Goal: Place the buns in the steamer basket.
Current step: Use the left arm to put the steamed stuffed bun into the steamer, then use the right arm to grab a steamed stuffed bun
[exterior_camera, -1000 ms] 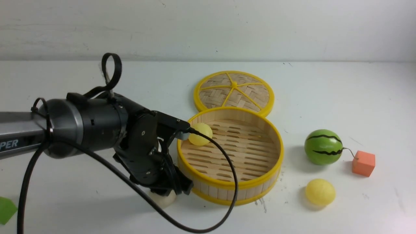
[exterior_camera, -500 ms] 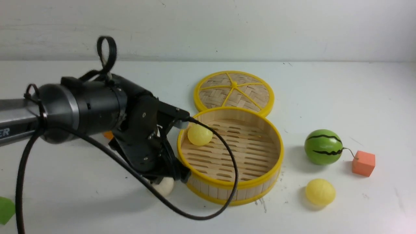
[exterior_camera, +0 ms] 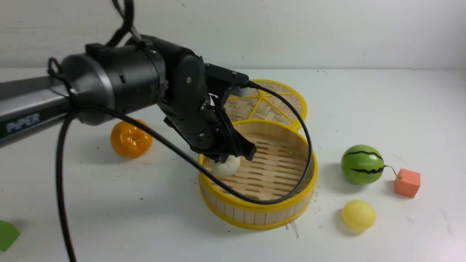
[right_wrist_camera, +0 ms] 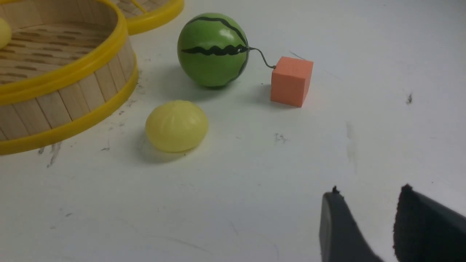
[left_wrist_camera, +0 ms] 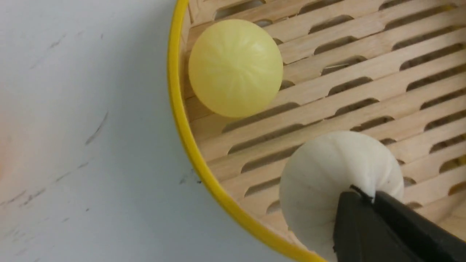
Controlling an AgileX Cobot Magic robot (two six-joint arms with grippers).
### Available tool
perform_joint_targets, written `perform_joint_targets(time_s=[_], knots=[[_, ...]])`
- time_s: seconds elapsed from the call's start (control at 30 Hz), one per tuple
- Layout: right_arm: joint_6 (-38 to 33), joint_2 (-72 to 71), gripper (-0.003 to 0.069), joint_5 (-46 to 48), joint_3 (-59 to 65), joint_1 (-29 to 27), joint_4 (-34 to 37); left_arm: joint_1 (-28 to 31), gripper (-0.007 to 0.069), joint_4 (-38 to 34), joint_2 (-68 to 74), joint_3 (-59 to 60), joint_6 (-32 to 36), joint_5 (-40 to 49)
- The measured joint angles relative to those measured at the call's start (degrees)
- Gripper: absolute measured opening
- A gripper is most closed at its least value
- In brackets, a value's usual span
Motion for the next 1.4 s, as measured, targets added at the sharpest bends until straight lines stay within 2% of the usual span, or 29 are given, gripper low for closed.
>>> perform_joint_targets(time_s=[0.17, 0.33, 0.4, 0.5, 0.53, 0.6, 0.67, 0.7, 0.73, 0.77, 0.8, 0.87, 0.9, 1.17, 1.27, 1.37, 1.4], knots=[[0.0, 0.0, 0.0239, 0.0, 0.0, 0.0, 0.0, 0.0, -0.0013, -1.7, 6.0, -2.7, 0.1, -1.1], [0.0, 0.0, 0.0239, 0.0, 0.0, 0.0, 0.0, 0.0, 0.0077, -1.8, 10.3, -6.0, 1.4, 0.7], [0.0, 0.0, 0.0239, 0.0, 0.0, 0.0, 0.0, 0.0, 0.0189, -1.9, 10.3, -7.6, 1.4, 2.1], [0.0, 0.0, 0.0239, 0.0, 0.0, 0.0, 0.0, 0.0, 0.0286, -1.9, 9.7, -8.4, 1.4, 3.9], [0.0, 0.0, 0.0239, 0.0, 0.0, 0.0, 0.0, 0.0, 0.0355, -2.0, 8.3, -9.1, 1.3, 6.3], [0.0, 0.0, 0.0239, 0.0, 0.0, 0.0, 0.0, 0.0, 0.0384, -2.0, 5.7, -9.4, 1.0, 8.4], [0.0, 0.0, 0.0239, 0.0, 0.0, 0.0, 0.0, 0.0, 0.0364, -2.0, 1.8, -9.5, 0.4, 10.1], [0.0, 0.0, 0.0239, 0.0, 0.0, 0.0, 0.0, 0.0, 0.0327, -2.0, -0.8, -9.5, 0.0, 10.8], [0.0, 0.0, 0.0239, 0.0, 0.0, 0.0, 0.0, 0.0, 0.0248, -2.0, -4.7, -9.3, -0.5, 10.9], [0.0, 0.0, 0.0239, 0.0, 0.0, 0.0, 0.0, 0.0, 0.0235, -2.0, -5.3, -9.1, -0.7, 10.9], [0.0, 0.0, 0.0239, 0.0, 0.0, 0.0, 0.0, 0.0, 0.0116, -2.0, -10.4, -7.5, -1.1, 9.8], [0.0, 0.0, 0.0239, 0.0, 0.0, 0.0, 0.0, 0.0, 0.0009, -2.3, -16.3, -4.0, -1.2, 7.7], [0.0, 0.0, 0.0239, 0.0, 0.0, 0.0, 0.0, 0.0, -0.0014, -2.5, -19.0, -1.9, -1.3, 6.5], [0.0, 0.0, 0.0239, 0.0, 0.0, 0.0, 0.0, 0.0, -0.0013, -6.2, -43.1, 28.6, -1.3, -8.5], [0.0, 0.0, 0.0239, 0.0, 0.0, 0.0, 0.0, 0.0, -0.0013, -9.6, -52.3, 42.8, -1.3, -16.1], [0.0, 0.0, 0.0239, 0.0, 0.0, 0.0, 0.0, 0.0, -0.0013, -12.2, -57.5, 50.1, -1.3, -19.8], [0.0, 0.0, 0.0239, 0.0, 0.0, 0.0, 0.0, 0.0, -0.0013, -14.8, -62.0, 56.0, -1.3, -23.4]])
